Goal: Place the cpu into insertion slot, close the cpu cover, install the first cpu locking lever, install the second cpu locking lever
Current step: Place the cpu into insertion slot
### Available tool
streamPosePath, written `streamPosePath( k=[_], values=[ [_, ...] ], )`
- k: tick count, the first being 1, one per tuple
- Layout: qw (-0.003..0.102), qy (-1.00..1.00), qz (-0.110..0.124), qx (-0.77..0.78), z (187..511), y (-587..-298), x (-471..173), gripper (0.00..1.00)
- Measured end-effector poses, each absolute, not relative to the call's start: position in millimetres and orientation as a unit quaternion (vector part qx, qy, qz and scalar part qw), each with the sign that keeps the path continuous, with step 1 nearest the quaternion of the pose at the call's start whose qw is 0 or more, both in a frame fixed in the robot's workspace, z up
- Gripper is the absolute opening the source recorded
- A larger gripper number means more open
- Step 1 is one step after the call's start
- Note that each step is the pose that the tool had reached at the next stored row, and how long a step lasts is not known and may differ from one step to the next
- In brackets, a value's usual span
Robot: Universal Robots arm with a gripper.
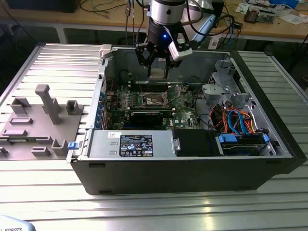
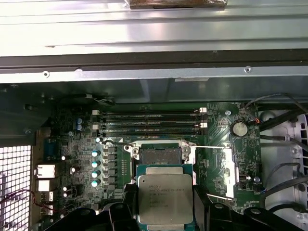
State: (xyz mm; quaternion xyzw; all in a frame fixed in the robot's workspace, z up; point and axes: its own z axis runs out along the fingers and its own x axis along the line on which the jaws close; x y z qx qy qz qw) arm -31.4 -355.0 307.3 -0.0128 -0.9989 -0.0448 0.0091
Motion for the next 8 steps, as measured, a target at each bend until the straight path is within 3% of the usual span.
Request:
streamPosePath(
  k=[8],
  values=[
    [0.009, -0.999, -0.045, -0.013, 304.5, -355.0, -31.4, 0.55]
  ],
)
